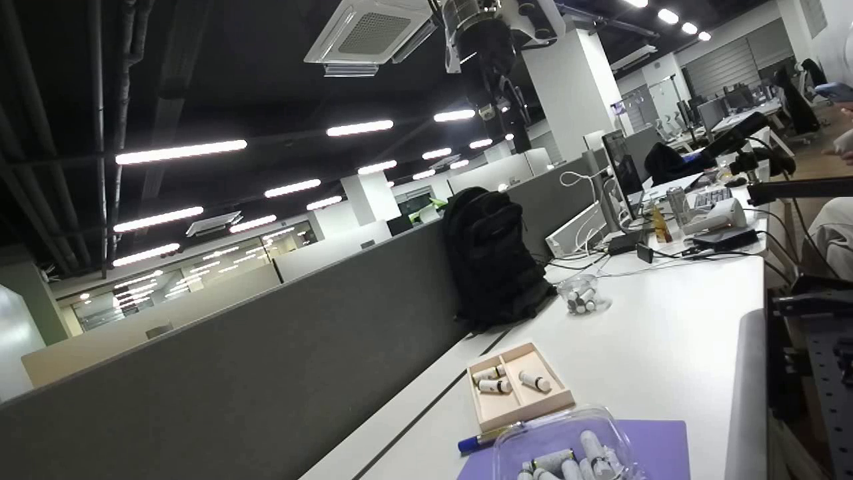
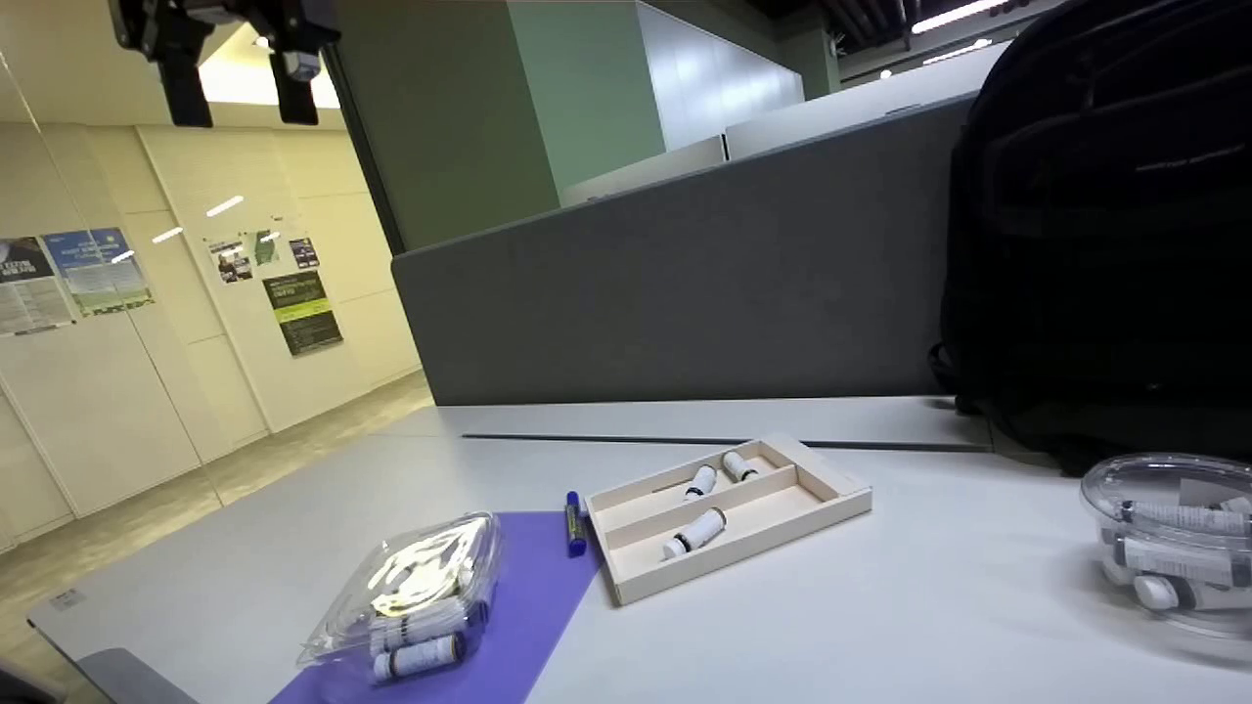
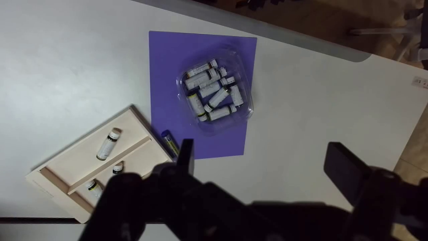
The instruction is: Put the marker in the top compartment of the box
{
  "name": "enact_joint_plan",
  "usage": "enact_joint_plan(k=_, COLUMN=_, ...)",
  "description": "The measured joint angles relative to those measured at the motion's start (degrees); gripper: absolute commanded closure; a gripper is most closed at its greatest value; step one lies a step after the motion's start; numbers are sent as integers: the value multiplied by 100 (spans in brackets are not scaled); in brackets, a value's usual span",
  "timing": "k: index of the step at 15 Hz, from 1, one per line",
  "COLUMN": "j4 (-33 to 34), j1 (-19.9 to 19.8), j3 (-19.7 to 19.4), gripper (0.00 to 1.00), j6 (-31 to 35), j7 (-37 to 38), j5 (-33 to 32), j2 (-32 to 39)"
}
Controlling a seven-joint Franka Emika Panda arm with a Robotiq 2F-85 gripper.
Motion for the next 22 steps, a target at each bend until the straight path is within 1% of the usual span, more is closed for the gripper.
enact_joint_plan(k=8, j4=-2, j1=-34, j3=23, gripper=0, j6=2, j7=-30, j5=1, j2=10)
enact_joint_plan(k=11, j4=0, j1=-68, j3=43, gripper=0, j6=379, j7=-191, j5=-42, j2=191)
enact_joint_plan(k=14, j4=55, j1=-72, j3=130, gripper=0, j6=964, j7=-431, j5=-179, j2=753)
enact_joint_plan(k=18, j4=279, j1=-42, j3=314, gripper=0, j6=1694, j7=-813, j5=-212, j2=1845)
enact_joint_plan(k=22, j4=764, j1=-43, j3=550, gripper=0, j6=2076, j7=-913, j5=-452, j2=3008)
